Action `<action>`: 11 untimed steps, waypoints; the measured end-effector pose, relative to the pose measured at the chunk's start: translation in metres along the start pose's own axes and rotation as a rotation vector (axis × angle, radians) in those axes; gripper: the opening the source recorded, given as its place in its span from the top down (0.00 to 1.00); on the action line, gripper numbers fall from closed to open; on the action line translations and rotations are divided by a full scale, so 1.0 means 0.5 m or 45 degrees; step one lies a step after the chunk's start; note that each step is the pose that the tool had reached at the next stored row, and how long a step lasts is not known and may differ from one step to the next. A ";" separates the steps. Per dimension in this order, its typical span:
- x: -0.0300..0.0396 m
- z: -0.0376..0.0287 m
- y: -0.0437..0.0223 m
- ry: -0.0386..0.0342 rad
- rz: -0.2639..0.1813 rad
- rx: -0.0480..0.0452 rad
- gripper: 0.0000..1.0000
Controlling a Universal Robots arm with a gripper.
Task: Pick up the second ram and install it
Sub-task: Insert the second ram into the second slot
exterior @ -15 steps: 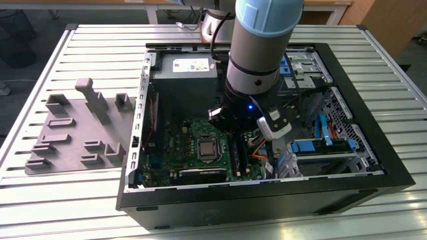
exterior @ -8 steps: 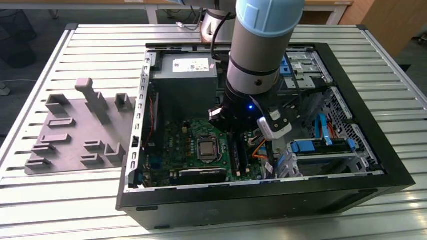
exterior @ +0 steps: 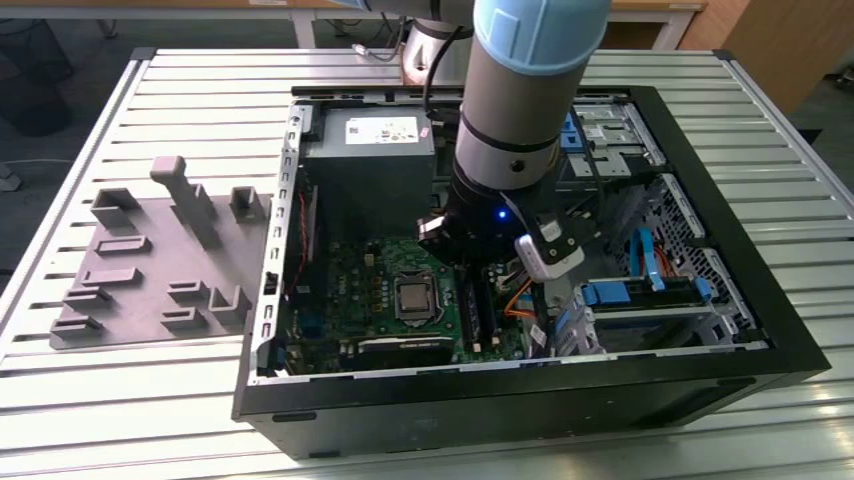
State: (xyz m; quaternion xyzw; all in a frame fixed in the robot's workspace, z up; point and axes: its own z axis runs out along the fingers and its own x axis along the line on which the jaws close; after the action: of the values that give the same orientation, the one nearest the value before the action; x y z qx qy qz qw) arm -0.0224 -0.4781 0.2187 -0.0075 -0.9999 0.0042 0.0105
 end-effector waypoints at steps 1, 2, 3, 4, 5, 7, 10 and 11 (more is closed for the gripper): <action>0.000 0.001 0.000 0.0000 0.002 0.000 0.86; 0.000 0.002 0.000 0.0000 0.003 0.000 0.86; 0.000 0.003 0.000 0.0001 0.004 0.000 0.86; 0.000 0.004 0.000 0.0001 0.004 0.000 0.86; 0.000 0.005 0.000 0.0001 0.004 0.000 0.86; 0.000 0.005 0.000 0.0002 0.004 0.000 0.86; 0.000 0.005 0.000 0.0001 0.004 0.000 0.86; 0.000 0.005 0.000 0.0001 0.004 0.000 0.86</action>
State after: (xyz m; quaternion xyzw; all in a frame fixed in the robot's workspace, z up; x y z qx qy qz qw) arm -0.0224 -0.4781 0.2162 -0.0092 -0.9999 0.0042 0.0105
